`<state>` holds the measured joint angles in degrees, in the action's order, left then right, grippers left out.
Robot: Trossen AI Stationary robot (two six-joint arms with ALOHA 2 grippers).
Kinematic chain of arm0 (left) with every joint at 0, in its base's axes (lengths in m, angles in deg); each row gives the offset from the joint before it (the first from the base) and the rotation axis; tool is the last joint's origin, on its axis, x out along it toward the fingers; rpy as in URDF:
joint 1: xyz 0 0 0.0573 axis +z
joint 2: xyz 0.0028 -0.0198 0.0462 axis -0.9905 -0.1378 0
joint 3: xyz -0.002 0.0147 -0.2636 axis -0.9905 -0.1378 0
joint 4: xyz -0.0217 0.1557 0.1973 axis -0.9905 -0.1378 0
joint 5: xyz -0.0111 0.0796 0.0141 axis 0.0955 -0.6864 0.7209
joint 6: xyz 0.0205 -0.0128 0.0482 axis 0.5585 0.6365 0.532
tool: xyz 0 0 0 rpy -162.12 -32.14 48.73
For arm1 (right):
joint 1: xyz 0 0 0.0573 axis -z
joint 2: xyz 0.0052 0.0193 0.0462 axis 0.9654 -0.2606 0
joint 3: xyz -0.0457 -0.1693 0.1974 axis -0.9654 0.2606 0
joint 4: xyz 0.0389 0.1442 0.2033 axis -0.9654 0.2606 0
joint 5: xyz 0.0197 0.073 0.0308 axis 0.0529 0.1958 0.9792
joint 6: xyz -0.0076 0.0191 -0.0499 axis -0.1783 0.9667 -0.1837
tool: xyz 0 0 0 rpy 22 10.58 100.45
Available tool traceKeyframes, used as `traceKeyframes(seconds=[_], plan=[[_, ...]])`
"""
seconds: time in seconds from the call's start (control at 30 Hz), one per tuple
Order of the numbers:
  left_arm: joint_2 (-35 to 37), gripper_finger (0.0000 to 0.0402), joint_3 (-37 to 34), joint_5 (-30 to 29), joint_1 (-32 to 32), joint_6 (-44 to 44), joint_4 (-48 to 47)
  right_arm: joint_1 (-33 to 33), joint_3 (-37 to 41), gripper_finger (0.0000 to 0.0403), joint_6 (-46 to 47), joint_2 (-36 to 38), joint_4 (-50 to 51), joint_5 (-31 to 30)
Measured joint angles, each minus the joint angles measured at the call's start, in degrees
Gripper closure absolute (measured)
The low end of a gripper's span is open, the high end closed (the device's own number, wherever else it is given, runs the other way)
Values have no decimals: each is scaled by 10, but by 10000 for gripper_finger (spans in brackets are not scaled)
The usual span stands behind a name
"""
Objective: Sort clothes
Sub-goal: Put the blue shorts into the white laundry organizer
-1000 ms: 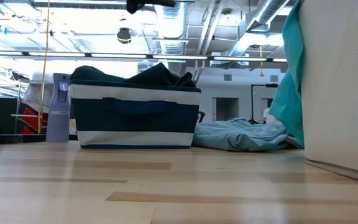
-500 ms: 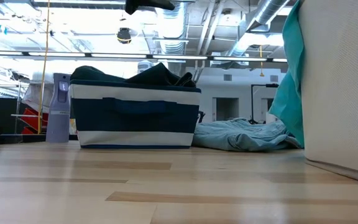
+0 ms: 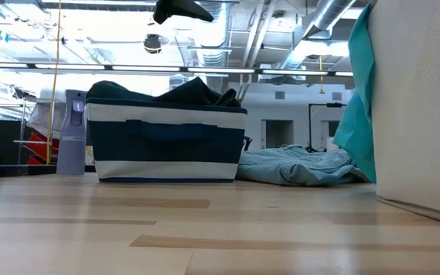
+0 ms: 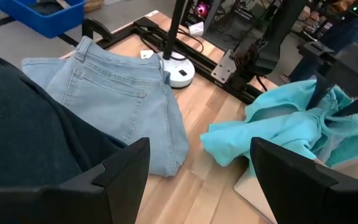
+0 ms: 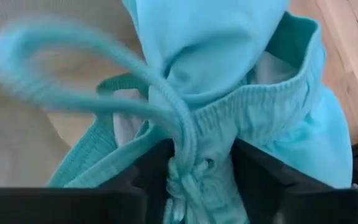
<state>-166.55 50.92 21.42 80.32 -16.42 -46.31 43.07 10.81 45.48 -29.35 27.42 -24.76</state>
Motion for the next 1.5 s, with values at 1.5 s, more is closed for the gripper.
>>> traceKeyframes(seconds=[1.5], plan=[[0, 130, 0, 74, -2, 24, -1, 40, -113, 235, -140, -84, -8, -24]])
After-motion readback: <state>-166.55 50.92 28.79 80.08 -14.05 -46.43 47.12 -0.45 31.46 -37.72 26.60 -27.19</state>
